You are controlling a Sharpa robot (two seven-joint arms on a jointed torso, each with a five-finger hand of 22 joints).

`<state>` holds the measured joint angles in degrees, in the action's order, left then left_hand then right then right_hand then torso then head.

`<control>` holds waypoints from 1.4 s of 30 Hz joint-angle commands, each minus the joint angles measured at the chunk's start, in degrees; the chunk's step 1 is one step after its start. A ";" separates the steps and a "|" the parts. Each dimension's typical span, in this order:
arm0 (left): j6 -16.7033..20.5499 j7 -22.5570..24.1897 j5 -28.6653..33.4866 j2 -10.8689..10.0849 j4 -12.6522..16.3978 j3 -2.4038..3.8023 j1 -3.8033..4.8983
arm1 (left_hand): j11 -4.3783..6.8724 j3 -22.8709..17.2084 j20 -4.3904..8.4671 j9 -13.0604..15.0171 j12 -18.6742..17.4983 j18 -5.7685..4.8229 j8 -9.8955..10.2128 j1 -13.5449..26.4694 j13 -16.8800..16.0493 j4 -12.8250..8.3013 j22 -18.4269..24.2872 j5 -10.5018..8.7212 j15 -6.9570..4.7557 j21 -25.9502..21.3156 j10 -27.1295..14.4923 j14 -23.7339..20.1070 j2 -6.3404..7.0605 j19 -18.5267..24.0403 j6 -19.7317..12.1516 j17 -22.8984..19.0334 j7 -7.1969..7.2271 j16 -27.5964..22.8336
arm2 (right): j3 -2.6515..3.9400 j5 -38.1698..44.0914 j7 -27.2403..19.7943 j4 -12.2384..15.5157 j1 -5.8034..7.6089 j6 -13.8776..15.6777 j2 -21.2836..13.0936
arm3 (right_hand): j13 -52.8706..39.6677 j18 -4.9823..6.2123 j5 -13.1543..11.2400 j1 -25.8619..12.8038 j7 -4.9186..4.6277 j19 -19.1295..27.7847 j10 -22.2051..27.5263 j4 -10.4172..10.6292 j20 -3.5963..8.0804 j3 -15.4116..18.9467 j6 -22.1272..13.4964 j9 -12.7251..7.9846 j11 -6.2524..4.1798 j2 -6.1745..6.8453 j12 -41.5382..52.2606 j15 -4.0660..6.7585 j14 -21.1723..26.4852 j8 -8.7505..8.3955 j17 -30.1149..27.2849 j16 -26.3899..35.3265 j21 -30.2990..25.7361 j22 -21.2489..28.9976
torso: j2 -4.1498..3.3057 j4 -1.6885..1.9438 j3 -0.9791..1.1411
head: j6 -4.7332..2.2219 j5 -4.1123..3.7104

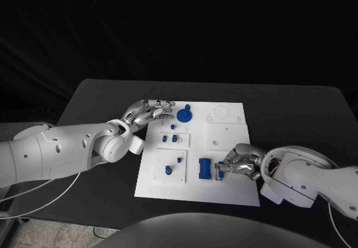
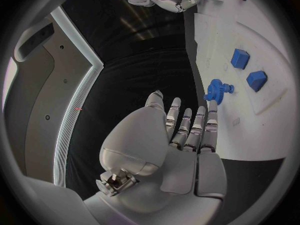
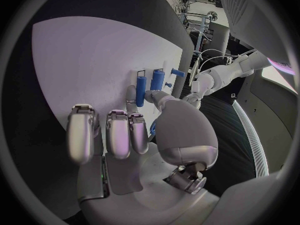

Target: Assemble the parts on the task board

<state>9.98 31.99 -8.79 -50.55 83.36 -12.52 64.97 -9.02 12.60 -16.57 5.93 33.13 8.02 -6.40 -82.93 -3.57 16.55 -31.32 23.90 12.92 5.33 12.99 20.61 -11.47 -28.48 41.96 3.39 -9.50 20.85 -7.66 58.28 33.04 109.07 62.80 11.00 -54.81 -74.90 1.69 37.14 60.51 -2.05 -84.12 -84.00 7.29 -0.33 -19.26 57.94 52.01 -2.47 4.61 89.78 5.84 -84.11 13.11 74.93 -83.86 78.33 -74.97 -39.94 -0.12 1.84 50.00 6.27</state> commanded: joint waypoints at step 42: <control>-1.70 -0.42 0.13 0.21 -0.21 0.03 0.00 | -0.52 0.08 0.06 0.03 0.75 -0.42 -0.54 -0.85 -0.04 -0.05 0.15 0.58 0.01 0.44 0.40 0.35 -0.42 -0.12 0.49 0.05 -0.64 0.39 | -0.29 0.11 -0.71 1.38 -0.63 2.59 -1.41 | -15.10 0.93 -27.78 -16.35 1.93 -2.12 -6.00 9.45 0.63 16.38 1.15 11.46 -1.19 -7.19 0.22 0.98 -4.31 12.26 6.49 -0.12 -0.12 -11.60 | 0.02 -0.02 0.04 | 0.00 0.16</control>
<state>9.53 31.35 -8.79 -50.45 83.10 -12.52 64.97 -9.23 12.60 -16.57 5.93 33.51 8.02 -6.62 -83.22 -3.57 16.55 -31.21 24.13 12.92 5.54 13.20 20.61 -11.76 -28.48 42.39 3.37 -9.93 20.85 -7.94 58.67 33.41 110.28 62.24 12.15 -56.16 -74.94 1.68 9.51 44.20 -0.07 -84.03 -83.99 16.76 -0.18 -3.08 59.36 63.12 -3.33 -2.11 89.78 6.39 -84.01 25.09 74.90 -83.82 78.00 -74.96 -39.94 -0.10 1.85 50.00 6.47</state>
